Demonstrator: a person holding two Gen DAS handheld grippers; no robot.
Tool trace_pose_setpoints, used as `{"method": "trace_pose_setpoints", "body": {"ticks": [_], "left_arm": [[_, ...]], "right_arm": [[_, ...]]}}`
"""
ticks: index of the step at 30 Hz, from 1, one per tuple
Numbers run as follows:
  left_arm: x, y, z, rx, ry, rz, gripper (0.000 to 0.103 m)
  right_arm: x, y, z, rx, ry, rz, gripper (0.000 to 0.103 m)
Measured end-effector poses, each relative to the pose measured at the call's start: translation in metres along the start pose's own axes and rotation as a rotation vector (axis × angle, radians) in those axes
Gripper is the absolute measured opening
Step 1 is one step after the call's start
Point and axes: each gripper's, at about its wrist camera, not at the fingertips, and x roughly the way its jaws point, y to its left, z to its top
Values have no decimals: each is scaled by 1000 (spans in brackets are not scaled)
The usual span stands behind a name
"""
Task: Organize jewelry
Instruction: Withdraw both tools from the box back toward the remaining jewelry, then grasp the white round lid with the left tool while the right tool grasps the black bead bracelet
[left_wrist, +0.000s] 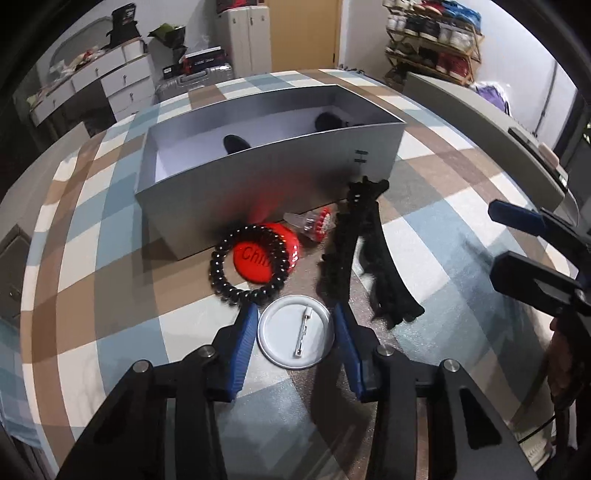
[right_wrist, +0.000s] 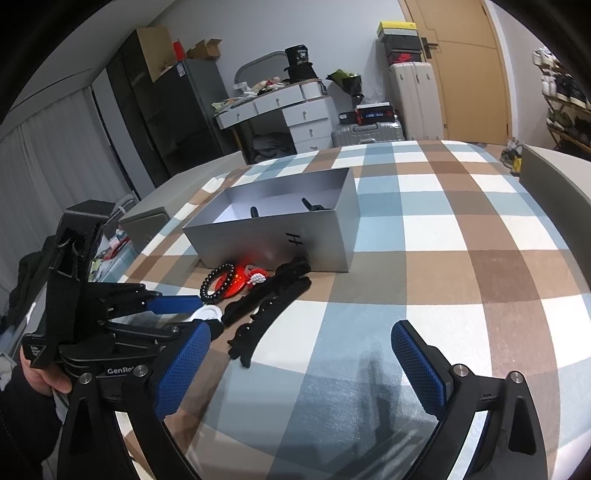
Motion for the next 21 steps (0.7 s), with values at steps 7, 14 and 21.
{"method": "trace_pose_setpoints", "body": {"ticks": [7,14,21], "left_arm": [[-9,8,-4,-51,-20,-45,37],[-40,26,-17,-109,-90,-20,37],[-57,54,-32,-205,-129,15,37]], "right_arm": [[-1,0,2,-4,3,-6,99],[1,13,12,-15,-2,24,99],[18,48,28,-110,-4,63,99]]}}
